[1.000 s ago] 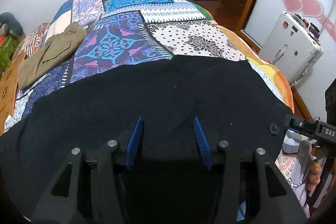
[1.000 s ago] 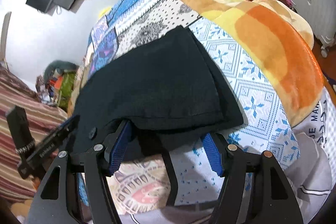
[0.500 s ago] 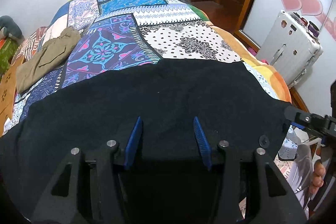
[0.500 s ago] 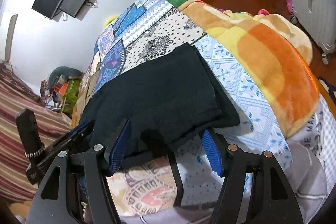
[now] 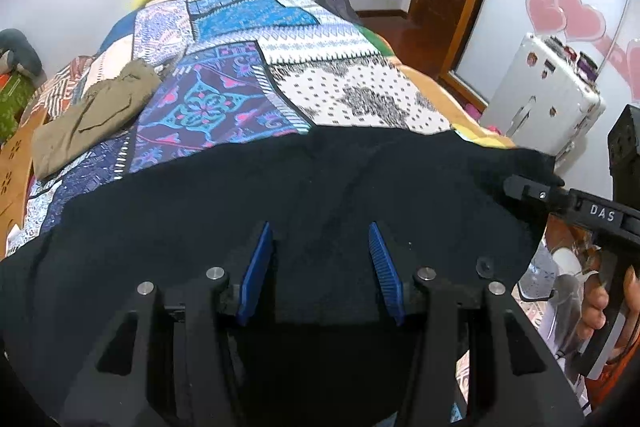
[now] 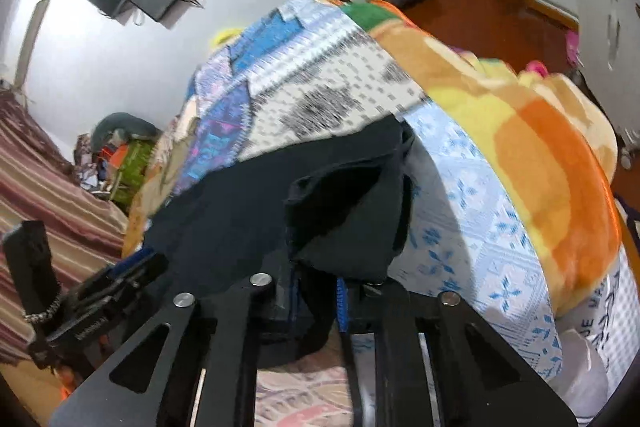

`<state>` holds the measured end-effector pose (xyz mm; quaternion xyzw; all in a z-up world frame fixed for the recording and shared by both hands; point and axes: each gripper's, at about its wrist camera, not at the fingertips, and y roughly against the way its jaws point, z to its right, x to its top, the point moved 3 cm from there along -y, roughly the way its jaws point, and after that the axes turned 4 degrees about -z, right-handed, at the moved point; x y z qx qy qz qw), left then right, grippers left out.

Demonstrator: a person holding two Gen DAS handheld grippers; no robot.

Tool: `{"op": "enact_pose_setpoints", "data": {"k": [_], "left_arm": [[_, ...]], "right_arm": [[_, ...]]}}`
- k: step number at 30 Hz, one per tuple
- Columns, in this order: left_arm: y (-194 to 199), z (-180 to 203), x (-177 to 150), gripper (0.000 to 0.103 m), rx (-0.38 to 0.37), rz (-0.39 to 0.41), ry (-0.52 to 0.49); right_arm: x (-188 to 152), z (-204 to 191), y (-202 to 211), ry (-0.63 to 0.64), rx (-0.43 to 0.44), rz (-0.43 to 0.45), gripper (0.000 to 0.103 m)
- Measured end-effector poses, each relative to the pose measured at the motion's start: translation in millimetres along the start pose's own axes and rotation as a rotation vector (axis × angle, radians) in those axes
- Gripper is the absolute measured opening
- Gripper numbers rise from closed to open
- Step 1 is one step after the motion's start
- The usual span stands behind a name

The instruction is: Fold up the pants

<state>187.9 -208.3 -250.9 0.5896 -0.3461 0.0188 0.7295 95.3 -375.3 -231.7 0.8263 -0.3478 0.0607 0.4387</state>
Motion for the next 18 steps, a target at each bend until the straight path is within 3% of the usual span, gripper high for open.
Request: {"op": "enact_pose_setpoints", "data": {"k": [10,14,18], "left_arm": [[49.9,-61.1,-4.9,0.050,0.001,0.119,0.124],[74.7,-94.7,-15.3,0.050,0.048,0.166,0.178],[104.4,-129.5,-31.2,0.050,0.043,0.208,0.267]], "right_arm": [[28.9,-92.1,17.0,0.213,0.062,0.102,0.008],[37.2,-140.4,12.8,0.313,0.128,0.102,0.008],[34.9,-188.5,-3.4,0.389,0.216,0.070,0.008]]}}
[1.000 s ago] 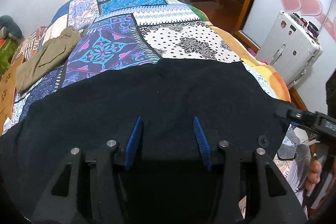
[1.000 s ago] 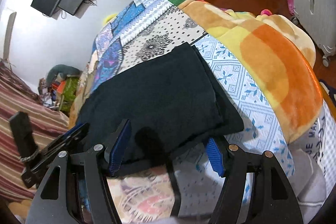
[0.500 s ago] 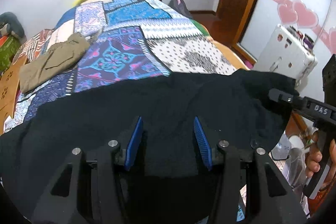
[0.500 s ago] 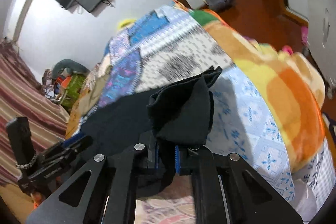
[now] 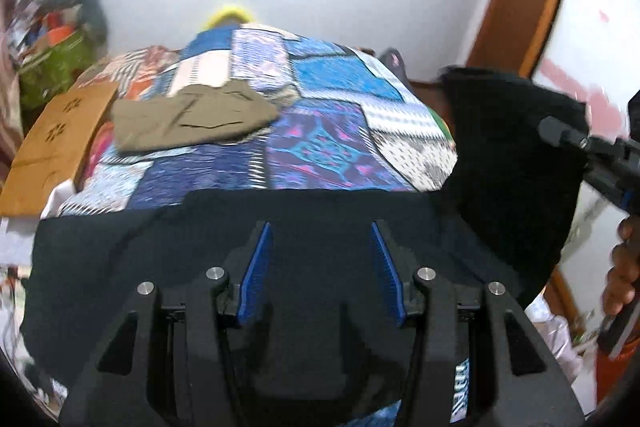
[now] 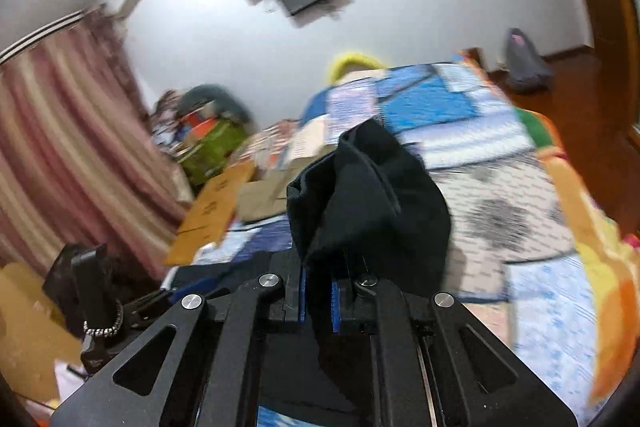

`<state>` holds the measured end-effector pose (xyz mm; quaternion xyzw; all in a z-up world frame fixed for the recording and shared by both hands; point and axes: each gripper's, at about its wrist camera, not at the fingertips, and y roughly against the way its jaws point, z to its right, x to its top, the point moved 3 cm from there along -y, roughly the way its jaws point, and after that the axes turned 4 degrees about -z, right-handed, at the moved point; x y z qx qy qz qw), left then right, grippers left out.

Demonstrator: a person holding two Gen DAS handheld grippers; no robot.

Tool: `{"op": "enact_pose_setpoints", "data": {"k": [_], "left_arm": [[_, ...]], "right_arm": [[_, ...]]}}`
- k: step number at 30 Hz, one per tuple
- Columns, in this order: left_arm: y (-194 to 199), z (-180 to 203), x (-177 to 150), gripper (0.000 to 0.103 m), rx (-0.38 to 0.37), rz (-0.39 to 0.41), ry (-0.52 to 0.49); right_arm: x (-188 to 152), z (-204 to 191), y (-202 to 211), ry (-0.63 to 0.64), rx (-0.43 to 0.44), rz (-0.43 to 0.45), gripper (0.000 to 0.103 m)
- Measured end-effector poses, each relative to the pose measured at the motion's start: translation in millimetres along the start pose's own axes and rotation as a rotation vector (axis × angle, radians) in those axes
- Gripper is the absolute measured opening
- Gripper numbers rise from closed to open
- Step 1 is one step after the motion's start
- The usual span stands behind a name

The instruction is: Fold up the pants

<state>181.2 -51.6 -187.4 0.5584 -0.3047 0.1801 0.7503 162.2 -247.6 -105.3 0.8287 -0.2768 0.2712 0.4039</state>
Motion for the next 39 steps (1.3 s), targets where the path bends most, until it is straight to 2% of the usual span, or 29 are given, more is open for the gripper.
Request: {"op": "enact_pose_setpoints", "data": {"k": [3,7,12,17,19,23,27,30,31,33,35,37,39], "left_arm": [[24.0,-27.4,-0.5,0.050,0.039,0.036,0.050],[50.6,-57.3,-9.2,0.050,0.104,0.072,0.094],[59.4,-85.0,-25.5,0.050,0.150,0.056,0.149],[46.5,-92.0,-35.4,0.050,0.154,0.012,0.168],[39.3,-86.3,-35.3,0.050,0.144,-0.001,0.160],[27.8,-72.9,-29.7,0.050,0.125,-0.010,0.127],[17.1,-56.0,-21.2,0.050,0.100,-0.016,0.096],[5.3,-44.2,-15.9,0.050,0.081,-0.020,0.073],[-0.9,-40.4,-14.0,0.048,0.079,-0.027,0.061],[-16.5,-30.7,-11.3,0.027,0.065,-0.052,0.032],[-35.3,-22.3,-9.3,0.016,0.033,-0.103,0.011],[-55.6,-16.9,-9.4,0.014,0.002,-0.156,-0.004],[-75.5,-15.2,-11.5,0.014,0.030,-0.210,-0.018]], "right_arm": [[-5.4,-37.9,-35.0,0.078,0.066,-0.049,0.008],[-30.7,-70.4,-83.0,0.143,0.140,-0.155,0.008],[-91.1,-92.2,-146.3,0.232,0.162,-0.371,0.008],[-128.9,-92.6,-166.0,0.293,0.133,-0.518,0.012],[-130.3,-93.4,-162.0,0.310,0.133,-0.527,0.017],[-114.4,-86.1,-144.1,0.282,0.154,-0.523,0.033],[-85.6,-74.2,-115.1,0.314,0.118,-0.419,0.038],[-68.2,-59.9,-102.8,0.348,0.047,-0.340,0.038],[-63.1,-52.5,-103.4,0.363,0.013,-0.326,0.038],[-57.1,-37.0,-112.5,0.377,-0.047,-0.323,0.038],[-54.7,-18.6,-128.3,0.361,-0.067,-0.347,0.038],[-55.6,-4.4,-146.1,0.343,-0.063,-0.393,0.038],[-58.2,6.2,-157.9,0.344,-0.093,-0.420,0.034]]}}
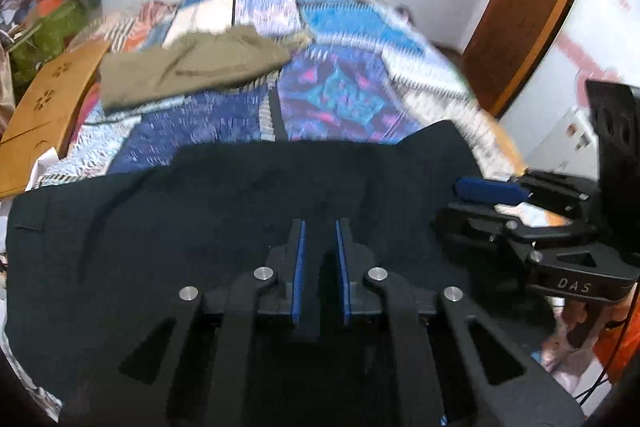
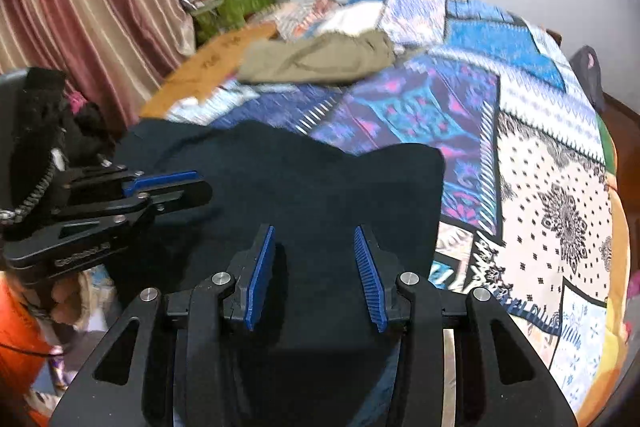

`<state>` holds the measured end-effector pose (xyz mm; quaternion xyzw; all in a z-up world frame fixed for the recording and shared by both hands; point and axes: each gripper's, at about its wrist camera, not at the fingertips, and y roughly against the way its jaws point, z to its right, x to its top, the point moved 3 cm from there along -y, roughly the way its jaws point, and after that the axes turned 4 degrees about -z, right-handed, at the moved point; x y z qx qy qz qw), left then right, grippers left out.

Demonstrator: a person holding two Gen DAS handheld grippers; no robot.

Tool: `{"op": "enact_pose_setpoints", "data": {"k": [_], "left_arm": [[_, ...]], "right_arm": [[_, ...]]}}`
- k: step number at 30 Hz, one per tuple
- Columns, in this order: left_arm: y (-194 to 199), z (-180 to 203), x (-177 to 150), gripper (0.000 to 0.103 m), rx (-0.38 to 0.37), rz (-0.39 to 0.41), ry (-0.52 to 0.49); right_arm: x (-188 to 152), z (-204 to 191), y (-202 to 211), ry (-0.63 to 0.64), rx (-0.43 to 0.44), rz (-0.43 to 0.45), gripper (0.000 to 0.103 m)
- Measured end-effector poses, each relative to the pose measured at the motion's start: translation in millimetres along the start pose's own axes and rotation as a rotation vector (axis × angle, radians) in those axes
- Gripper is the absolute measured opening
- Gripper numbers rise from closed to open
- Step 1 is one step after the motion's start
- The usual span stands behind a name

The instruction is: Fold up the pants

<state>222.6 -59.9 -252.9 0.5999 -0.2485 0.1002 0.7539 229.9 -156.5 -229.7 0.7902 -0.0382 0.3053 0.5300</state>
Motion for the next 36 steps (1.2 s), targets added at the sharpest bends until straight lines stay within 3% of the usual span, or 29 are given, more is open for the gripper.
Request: {"op": "enact_pose_setpoints", "data": {"k": [4,6,9,11,12,15,20,23,27,30,36], "left_arm": [[-29.5,-9.9,-1.2,0.014,0.128,-0.045,-0.016],[-39.6,-21.4,-3.7,0.014,0.164,-0.067,0.007],[-37.3,-35.2,-4.5,0.014,0.159,-0.070,0.037],[-29.2,-40.9,-3.5,0.014,0.220,-0.060,0.031],[-24.8,-43.4,-3.3,0.014,0.223,-0.055,0.033],[-3.7,-42.7,-4.5,0.014,0.121,-0.027,0.068],[23.1,-12.2,-12.4,0.014,0.063,0.032,0.021],[22.4,5.9,-23.6,0.015,0.035,0.025,-0.004],[3.9,14.2,-45.7,0.017,0.056,-0.031,-0.009],[6.5,11.7,-58.1,0.025,0.090,-0.005,-0.005],[37.6,-10.0,-70.5,0.025,0.154,0.026,0.030]], "right_arm": [[-15.3,25.9,-7.5,-0.008,-0.020,-0.015,0.024],[-19.6,29.9,-1.6,-0.009,-0.023,-0.012,0.024],[-23.7,33.3,8.6,-0.002,-0.044,-0.018,0.024],[-26.9,34.3,18.4,-0.009,-0.059,-0.020,0.028],[-28.2,35.2,22.9,-0.019,-0.063,-0.017,0.028],[-32.8,34.2,39.0,-0.043,-0.033,0.002,0.028],[-40.4,6.7,53.2,0.019,0.005,0.031,0.028],[-51.4,-8.4,47.4,0.068,-0.006,0.012,0.028],[-70.3,-10.8,40.1,0.079,-0.032,-0.006,0.029],[-77.1,-6.6,48.8,0.055,-0.026,-0.006,0.028],[-83.4,4.9,66.6,0.003,-0.014,-0.011,0.029]]}}
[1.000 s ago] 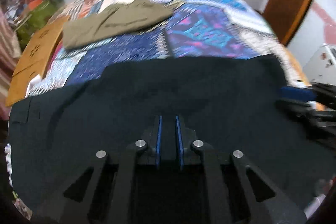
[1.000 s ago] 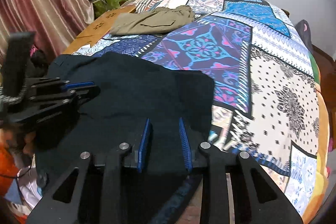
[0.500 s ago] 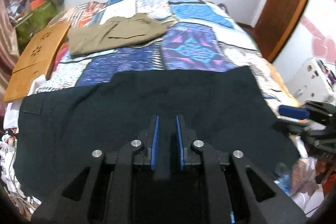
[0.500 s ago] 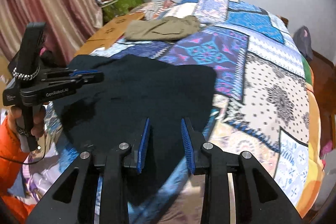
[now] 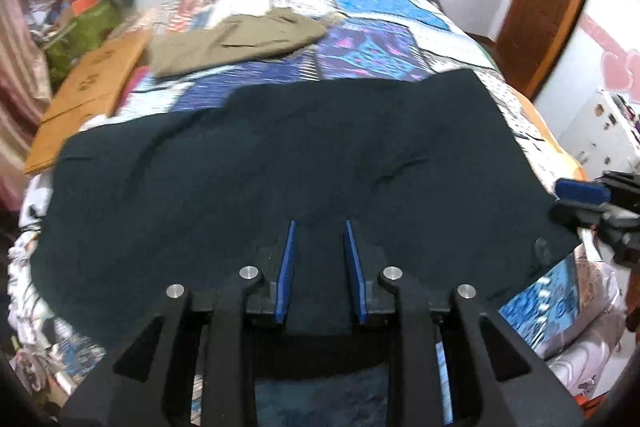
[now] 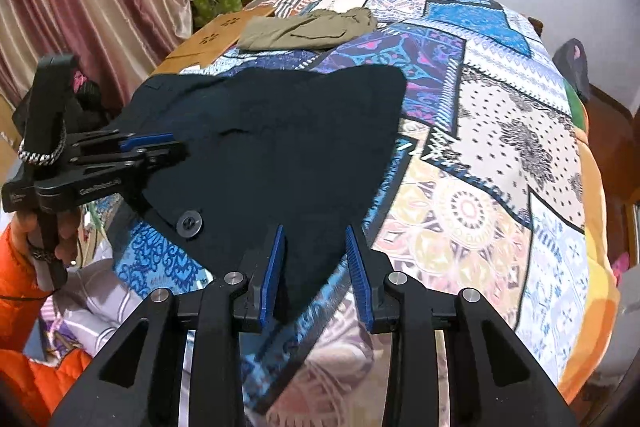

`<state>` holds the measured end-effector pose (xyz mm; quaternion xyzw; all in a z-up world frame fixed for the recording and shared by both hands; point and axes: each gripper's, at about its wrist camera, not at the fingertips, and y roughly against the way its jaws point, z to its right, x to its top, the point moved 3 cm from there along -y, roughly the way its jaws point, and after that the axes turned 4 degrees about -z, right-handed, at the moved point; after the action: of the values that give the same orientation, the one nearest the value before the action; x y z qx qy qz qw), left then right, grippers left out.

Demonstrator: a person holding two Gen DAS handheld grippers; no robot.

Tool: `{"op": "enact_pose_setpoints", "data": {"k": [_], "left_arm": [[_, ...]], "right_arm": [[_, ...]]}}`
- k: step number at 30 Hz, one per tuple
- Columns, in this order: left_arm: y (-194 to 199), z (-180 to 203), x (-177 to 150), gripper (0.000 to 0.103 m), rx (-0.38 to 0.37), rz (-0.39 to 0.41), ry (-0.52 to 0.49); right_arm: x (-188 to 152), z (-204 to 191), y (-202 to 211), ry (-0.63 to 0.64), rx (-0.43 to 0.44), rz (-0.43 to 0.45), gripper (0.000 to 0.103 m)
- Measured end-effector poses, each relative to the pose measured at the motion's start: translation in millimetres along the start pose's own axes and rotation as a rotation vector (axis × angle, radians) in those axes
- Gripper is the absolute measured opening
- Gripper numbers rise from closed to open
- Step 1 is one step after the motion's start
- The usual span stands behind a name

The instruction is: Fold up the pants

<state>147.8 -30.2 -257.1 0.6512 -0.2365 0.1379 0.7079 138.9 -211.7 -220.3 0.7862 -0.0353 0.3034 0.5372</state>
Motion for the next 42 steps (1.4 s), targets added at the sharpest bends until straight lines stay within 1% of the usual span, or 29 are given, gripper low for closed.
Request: {"op": "enact_pose_setpoints", "data": {"k": [2,4,6,7,8,9,11,13,15,17,18,21,23,25,28,30,33,37,40,41,42], "left_arm": [[12.8,-19.8,-2.4,0.027,0.023,0.016,0.044],[25.3,-40.4,-4.6,0.034,0.041,0.041,0.091],[42.2,-66.7,-8.4,0.054,0.068,0.083,0.154],[49.9,-79.3,-10.8,0.059,0.079,0.104,0.185],[56.7,-92.0,-13.9,0.067,0.090,0.120,0.218],[63.1,-105.8,-18.1,0.072,0.101,0.133,0.252],[71.8,-133.5,-28.8,0.075,0.125,0.146,0.320],[72.9,-154.4,-39.3,0.075,0.131,0.138,0.374],[69.8,-175.7,-54.5,0.075,0.121,0.117,0.437],[63.5,-191.6,-69.8,0.075,0.119,0.082,0.499],[61.6,-195.4,-76.3,0.075,0.114,0.074,0.513],[51.3,-203.3,-94.9,0.075,0.065,0.051,0.559],[38.1,-205.5,-101.7,0.075,0.018,0.029,0.589],[28.2,-207.5,-105.1,0.075,-0.011,0.020,0.616],[21.9,-212.9,-103.0,0.075,-0.023,0.050,0.642],[19.4,-217.7,-97.7,0.076,-0.051,0.064,0.652],[10.7,-225.5,-91.6,0.080,-0.086,0.068,0.687],[2.2,-229.6,-84.4,0.080,-0.070,0.064,0.683],[-6.7,-232.2,-77.0,0.079,-0.030,0.053,0.664],[-9.3,-232.6,-74.1,0.075,-0.014,0.047,0.659],[-10.8,-232.2,-71.3,0.067,0.015,0.042,0.651]], "right_arm": [[3.3,0.2,7.9,-0.012,-0.011,0.017,0.029],[9.9,-3.5,14.3,-0.011,-0.005,0.044,0.030],[16.9,-8.9,17.9,-0.003,0.003,0.066,0.035],[21.6,-13.4,19.5,0.008,0.005,0.080,0.037],[26.5,-17.7,20.1,0.018,0.003,0.093,0.037],[30.1,-21.6,19.6,0.026,0.005,0.102,0.038],[39.0,-28.9,15.1,0.036,0.016,0.113,0.038],[45.9,-33.5,6.0,0.037,0.018,0.112,0.039],[48.9,-35.6,-3.3,0.030,0.018,0.099,0.039],[49.0,-37.5,-13.4,0.023,0.020,0.074,0.039],[48.3,-38.0,-20.3,0.018,0.012,0.059,0.039],[41.9,-38.0,-35.4,0.001,0.007,0.008,0.039],[37.6,-37.9,-43.3,0.000,-0.007,-0.021,0.039],[33.8,-39.9,-45.6,0.011,-0.026,-0.013,0.040],[34.3,-41.2,-46.8,0.018,-0.045,-0.016,0.041],[34.2,-41.1,-47.3,0.017,-0.048,-0.018,0.042],[33.8,-40.8,-46.9,0.011,-0.045,-0.017,0.042],[33.9,-39.6,-48.1,0.004,-0.040,-0.012,0.043],[34.6,-39.0,-49.1,0.000,-0.035,-0.011,0.043],[34.7,-38.8,-49.1,-0.002,-0.033,-0.011,0.043],[34.8,-38.9,-49.0,-0.003,-0.033,-0.009,0.043]]}}
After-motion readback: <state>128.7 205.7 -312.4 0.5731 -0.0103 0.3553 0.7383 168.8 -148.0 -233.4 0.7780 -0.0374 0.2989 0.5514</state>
